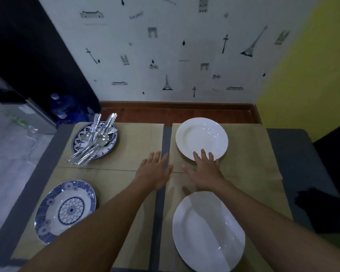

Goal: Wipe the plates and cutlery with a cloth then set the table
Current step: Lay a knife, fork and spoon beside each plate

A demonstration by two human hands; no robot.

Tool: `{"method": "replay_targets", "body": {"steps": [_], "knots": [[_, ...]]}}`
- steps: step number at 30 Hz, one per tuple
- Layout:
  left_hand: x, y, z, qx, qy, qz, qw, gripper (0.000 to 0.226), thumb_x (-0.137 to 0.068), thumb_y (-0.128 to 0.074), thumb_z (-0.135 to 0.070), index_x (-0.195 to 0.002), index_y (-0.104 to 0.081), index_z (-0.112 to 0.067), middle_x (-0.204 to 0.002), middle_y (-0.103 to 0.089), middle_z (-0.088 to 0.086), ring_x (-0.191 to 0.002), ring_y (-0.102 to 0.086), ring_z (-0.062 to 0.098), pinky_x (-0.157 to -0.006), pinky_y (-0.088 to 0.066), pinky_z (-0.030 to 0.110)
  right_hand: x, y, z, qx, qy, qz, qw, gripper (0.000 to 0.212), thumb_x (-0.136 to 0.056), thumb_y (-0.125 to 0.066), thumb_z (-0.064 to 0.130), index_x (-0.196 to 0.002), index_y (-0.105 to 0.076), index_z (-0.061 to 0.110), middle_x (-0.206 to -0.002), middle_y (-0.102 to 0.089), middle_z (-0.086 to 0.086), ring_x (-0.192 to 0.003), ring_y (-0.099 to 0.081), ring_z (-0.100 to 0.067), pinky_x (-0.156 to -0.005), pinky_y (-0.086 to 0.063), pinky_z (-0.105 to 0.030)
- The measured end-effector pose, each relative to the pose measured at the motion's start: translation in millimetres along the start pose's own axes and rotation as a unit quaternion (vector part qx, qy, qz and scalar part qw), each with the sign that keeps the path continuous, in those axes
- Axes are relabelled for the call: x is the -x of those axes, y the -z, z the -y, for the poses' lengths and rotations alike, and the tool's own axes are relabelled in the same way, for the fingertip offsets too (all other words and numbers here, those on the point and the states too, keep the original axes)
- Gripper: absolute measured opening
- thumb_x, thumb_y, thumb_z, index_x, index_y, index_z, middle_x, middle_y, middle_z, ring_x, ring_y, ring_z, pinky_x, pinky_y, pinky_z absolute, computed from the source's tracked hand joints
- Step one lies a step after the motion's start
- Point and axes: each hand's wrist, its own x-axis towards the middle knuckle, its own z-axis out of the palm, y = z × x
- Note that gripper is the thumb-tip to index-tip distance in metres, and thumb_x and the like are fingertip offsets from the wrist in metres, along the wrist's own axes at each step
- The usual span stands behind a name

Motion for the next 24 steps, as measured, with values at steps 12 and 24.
{"method": "replay_targets", "body": {"steps": [12,24], "knots": [[-8,20,64,0.017,0.039,-0.013,0.999,0.063,-0.105,-0.015,-0.054,-0.160,-0.005,-0.025,-0.168,-0.002,0.006,-0.155,0.000,0.026,-0.125,-0.008,0.047,-44,-1,65,-0.024,0.035,0.015,0.999,0.083,-0.099,-0.028,0.073,-0.164,-0.007,0.027,-0.174,0.000,-0.002,-0.160,0.001,-0.033,-0.126,-0.003,-0.055],[-31,37,184,0.029,0.036,-0.025,0.999,0.065,-0.105,-0.017,-0.052,-0.160,-0.009,-0.020,-0.168,-0.004,0.006,-0.155,-0.001,0.023,-0.125,-0.007,0.045,-80,-23,159,-0.128,0.032,-0.008,0.991,0.068,-0.103,-0.041,0.060,-0.161,-0.030,0.025,-0.163,-0.039,-0.004,-0.149,-0.036,-0.032,-0.120,-0.034,-0.050]]}}
